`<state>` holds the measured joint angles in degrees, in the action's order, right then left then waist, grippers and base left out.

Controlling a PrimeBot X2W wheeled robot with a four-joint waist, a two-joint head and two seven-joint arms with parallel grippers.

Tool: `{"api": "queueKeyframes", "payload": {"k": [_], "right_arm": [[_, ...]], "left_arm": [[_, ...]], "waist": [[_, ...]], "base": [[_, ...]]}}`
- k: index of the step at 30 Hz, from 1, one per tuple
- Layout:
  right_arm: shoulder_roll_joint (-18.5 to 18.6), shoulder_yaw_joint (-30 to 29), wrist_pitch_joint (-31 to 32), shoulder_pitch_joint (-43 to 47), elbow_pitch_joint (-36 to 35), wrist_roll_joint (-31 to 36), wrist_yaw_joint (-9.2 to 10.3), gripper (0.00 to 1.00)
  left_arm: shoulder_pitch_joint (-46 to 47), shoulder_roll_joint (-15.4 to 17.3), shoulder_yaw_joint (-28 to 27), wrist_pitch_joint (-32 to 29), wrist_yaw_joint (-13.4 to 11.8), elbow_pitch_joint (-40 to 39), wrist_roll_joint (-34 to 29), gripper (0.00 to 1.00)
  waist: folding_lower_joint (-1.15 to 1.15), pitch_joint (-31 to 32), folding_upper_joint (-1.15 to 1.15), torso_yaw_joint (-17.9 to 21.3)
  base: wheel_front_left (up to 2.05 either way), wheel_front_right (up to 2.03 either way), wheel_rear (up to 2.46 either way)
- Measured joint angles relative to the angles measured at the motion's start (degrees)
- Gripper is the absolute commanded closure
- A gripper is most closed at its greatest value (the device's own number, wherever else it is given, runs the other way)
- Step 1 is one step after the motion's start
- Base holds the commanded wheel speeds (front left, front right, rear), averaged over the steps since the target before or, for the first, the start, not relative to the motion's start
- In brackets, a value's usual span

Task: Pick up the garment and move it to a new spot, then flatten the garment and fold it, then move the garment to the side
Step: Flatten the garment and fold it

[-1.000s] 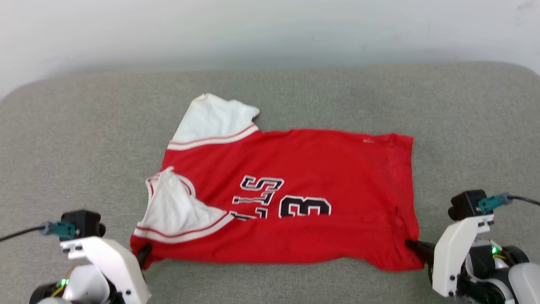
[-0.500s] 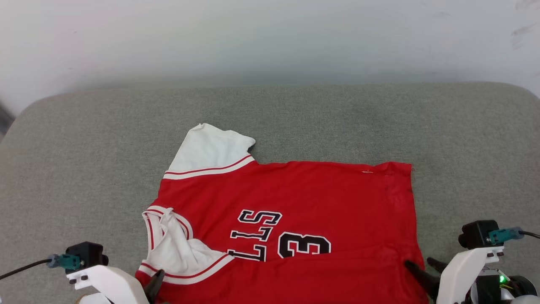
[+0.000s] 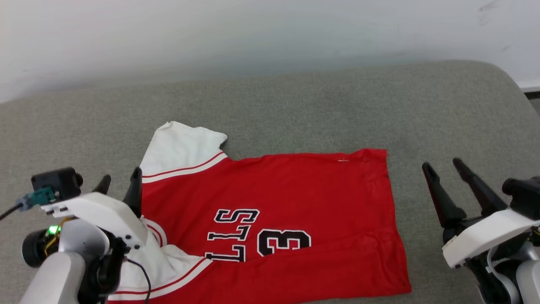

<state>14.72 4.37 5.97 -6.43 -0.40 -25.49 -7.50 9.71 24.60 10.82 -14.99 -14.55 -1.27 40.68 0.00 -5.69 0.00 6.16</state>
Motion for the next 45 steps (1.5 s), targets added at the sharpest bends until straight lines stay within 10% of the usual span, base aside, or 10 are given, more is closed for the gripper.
{"api": "queueKeyframes", "payload": {"k": [10,24,33,36,45], "right_arm": [[-2.75,-2.35,-5.12,-6.87,-5.98,2.38,0.0,0.0],[-4.6,-1.1,-8.26,-10.03,-4.08,0.74,0.0,0.0],[-5.13,0.18,-9.5,-10.66,-1.71,-1.42,0.0,0.0],[-4.9,0.2,-9.47,-10.82,-0.99,-2.5,0.0,0.0],[-1.66,-0.03,-3.78,-11.41,1.3,-7.57,0.01,0.0]], "left_arm": [[20.79,3.12,0.05,-3.28,2.88,7.22,-1.72,0.0],[37.54,18.7,4.3,-37.94,7.21,15.59,0.75,0.0],[37.49,21.79,3.35,-45.02,5.56,16.23,3.43,0.0],[37.5,21.71,3.18,-44.9,5.34,16.36,3.78,1.0],[37.33,17.38,3.49,-40.05,5.11,19.4,4.08,1.0]], "waist": [[0.01,-10.27,0.0,3.69],[0.01,-22.67,0.0,11.55],[0.0,-26.74,0.0,15.05],[-0.01,-27.4,0.0,15.5],[0.0,-25.04,0.0,13.8]], "base": [[0.0,0.0,0.0],[0.0,0.0,0.0],[0.0,0.0,0.0],[0.0,0.0,0.0],[0.0,0.0,0.0]]}}
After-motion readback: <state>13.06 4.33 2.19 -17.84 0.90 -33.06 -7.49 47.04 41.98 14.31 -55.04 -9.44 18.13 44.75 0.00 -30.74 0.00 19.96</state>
